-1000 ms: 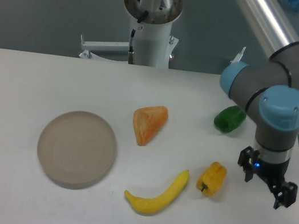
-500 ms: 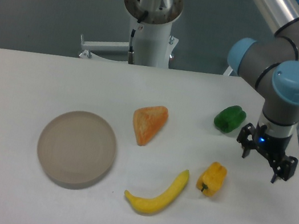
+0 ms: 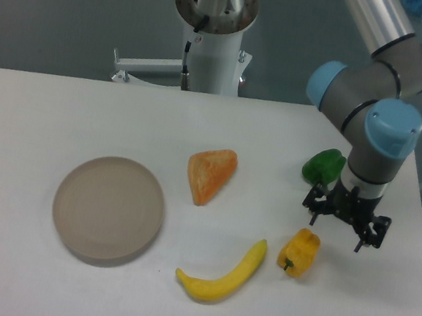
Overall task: Pick up the yellow pepper from the table
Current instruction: 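Lower the open gripper down around the yellow pepper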
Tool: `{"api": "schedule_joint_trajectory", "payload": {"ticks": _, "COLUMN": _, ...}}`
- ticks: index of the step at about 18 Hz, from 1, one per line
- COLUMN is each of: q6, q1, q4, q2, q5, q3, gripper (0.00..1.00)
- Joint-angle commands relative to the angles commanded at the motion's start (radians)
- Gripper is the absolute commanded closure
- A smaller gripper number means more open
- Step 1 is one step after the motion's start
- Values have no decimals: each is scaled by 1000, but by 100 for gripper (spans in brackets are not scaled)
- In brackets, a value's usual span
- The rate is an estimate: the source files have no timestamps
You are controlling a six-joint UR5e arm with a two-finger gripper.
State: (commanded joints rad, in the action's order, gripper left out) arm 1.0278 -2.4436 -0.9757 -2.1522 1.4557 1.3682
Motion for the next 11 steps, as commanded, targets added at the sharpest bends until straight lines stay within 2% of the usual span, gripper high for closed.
{"api": "schedule_joint_trajectory", "payload": {"ticks": 11, "q6": 15, "q1": 2, "q4": 8, "q2": -5, "q5": 2, "q3": 25, "gripper": 0}}
